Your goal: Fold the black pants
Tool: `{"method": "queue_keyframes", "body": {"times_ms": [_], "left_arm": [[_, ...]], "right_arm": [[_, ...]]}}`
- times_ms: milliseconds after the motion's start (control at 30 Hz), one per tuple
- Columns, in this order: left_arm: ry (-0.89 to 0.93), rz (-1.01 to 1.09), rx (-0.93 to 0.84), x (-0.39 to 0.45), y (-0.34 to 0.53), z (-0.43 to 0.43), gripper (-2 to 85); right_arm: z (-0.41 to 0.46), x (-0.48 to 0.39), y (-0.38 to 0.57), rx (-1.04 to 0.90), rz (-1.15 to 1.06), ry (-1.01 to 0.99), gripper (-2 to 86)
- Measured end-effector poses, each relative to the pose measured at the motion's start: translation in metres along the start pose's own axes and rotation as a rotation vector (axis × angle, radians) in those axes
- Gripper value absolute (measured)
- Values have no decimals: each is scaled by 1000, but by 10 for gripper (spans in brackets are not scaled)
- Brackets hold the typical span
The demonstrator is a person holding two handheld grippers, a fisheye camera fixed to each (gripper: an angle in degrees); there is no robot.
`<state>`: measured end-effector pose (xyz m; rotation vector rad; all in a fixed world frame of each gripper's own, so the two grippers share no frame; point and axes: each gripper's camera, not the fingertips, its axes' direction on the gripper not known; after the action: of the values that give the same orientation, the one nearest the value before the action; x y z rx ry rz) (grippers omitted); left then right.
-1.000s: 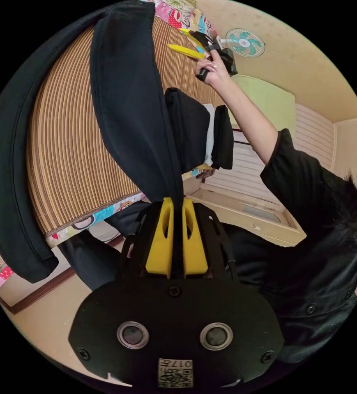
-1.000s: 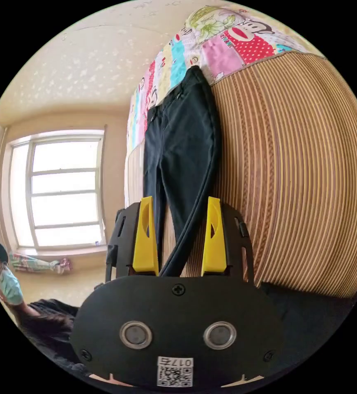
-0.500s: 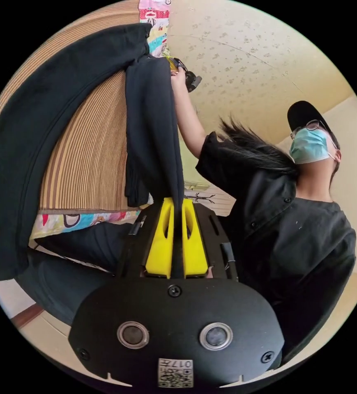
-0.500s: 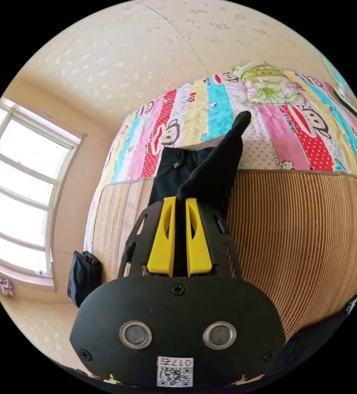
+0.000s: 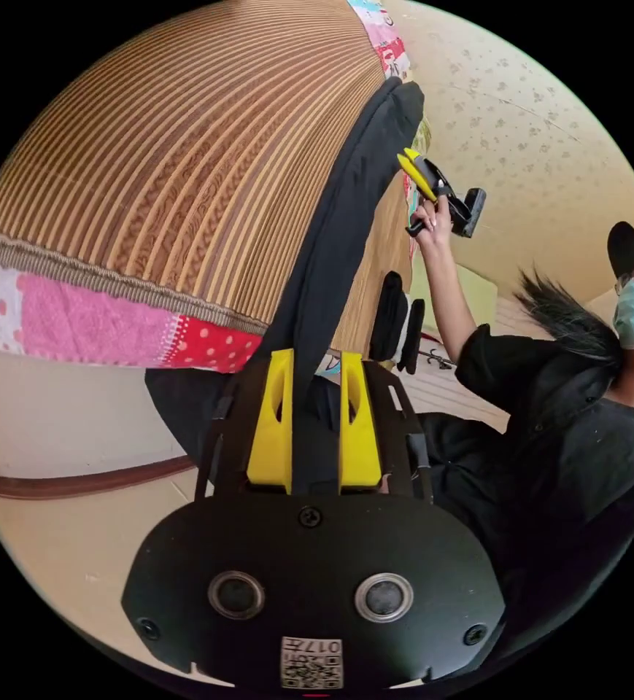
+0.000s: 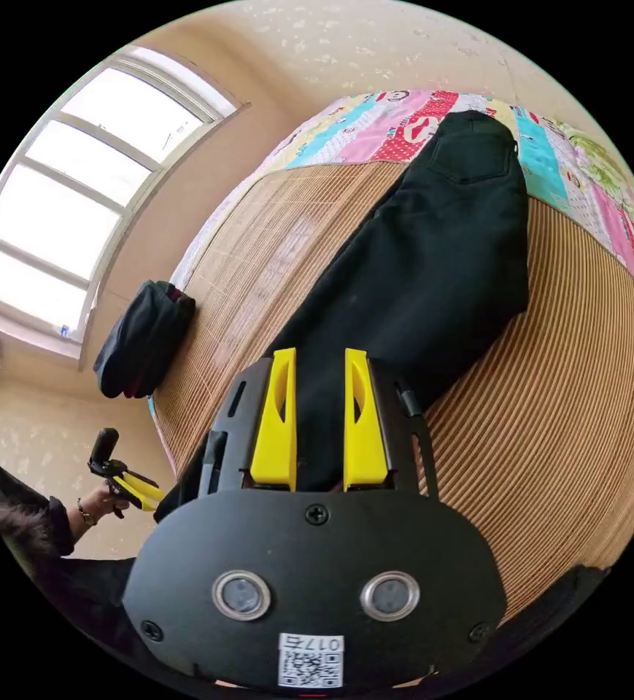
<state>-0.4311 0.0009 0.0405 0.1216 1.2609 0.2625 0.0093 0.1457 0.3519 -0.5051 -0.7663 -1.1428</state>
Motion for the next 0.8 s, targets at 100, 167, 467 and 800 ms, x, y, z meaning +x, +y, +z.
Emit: {"method": "queue_keyframes", "body": {"times_ms": [100, 167, 467, 800], "left_arm": [[-60, 91, 76, 22, -27, -11, 87], [-38, 109, 39, 25, -45, 2, 73], [-172, 299, -619, 67, 23, 169, -6], [-388, 186, 54, 81, -35, 50, 130]], "right_arm": [[25, 14, 84, -62, 244, -158, 110], [42, 13, 128, -70, 364, -220, 109], [41, -43, 195, -19, 377, -177, 29], [18, -13, 95, 108, 257, -58, 86]]}}
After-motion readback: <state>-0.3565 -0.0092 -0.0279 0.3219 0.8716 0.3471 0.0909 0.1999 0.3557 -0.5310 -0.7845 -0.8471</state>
